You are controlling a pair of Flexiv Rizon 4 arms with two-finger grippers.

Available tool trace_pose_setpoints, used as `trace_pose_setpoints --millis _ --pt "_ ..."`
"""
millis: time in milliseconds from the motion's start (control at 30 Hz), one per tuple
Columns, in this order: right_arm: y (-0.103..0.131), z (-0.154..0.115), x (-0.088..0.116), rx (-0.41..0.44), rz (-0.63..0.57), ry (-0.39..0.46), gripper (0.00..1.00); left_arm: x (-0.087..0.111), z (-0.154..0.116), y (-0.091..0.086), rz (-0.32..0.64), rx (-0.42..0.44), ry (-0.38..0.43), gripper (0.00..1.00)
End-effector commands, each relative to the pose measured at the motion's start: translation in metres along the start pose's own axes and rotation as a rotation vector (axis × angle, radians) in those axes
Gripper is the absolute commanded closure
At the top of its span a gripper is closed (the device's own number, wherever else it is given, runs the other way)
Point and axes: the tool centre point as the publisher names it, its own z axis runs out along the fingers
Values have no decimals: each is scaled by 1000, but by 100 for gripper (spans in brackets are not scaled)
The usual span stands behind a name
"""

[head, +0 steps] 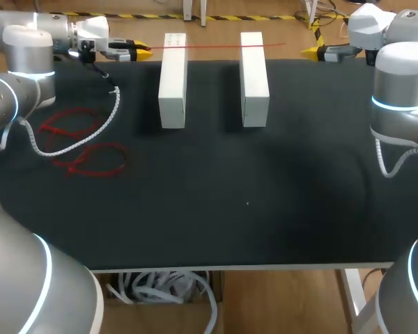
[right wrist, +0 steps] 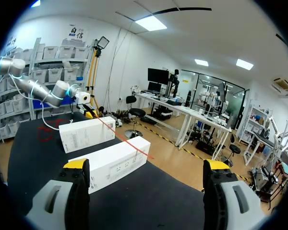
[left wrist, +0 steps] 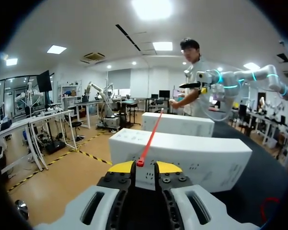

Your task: Grab the tape and strap the tape.

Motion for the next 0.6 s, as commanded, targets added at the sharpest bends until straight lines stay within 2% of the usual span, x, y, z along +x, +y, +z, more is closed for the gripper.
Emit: trace_pose_setpoints --millis 33,267,467,600 --pt "0 0 0 0 0 0 0 -7 2 2 -2 6 189 81" --pt "0 0 0 0 0 0 0 -8 0 0 -2 7 192 77" --pt "0 0 0 0 0 0 0 -9 -1 0 -1 5 191 81" --pt "0 0 0 0 0 0 0 -10 -2 0 -1 5 191 90"
